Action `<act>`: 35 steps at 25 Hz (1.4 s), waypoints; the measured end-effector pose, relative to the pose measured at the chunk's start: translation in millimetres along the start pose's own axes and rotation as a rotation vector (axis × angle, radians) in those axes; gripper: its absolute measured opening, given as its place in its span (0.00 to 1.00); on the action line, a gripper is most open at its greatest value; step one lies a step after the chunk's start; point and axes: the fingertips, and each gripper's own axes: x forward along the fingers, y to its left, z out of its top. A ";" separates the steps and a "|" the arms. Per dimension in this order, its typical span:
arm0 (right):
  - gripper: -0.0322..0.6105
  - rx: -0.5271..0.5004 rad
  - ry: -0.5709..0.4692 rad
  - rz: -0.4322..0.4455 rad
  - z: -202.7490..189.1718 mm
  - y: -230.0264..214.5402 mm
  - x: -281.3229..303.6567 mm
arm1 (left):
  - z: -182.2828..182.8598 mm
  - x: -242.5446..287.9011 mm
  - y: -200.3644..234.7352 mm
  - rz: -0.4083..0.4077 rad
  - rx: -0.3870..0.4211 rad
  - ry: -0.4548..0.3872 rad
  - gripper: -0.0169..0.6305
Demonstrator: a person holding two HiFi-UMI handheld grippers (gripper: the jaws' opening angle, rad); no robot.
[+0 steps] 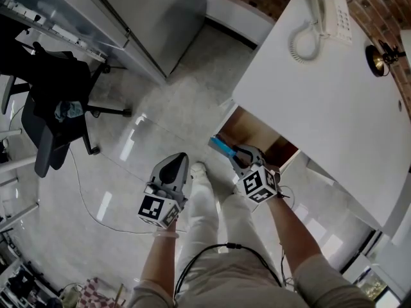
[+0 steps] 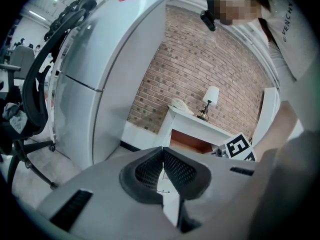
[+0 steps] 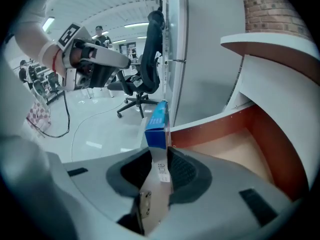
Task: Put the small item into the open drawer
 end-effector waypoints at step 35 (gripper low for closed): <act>0.26 -0.125 0.001 0.030 -14.3 2.9 -14.6 | -6.9 0.1 -22.0 -0.007 -0.012 -0.014 0.04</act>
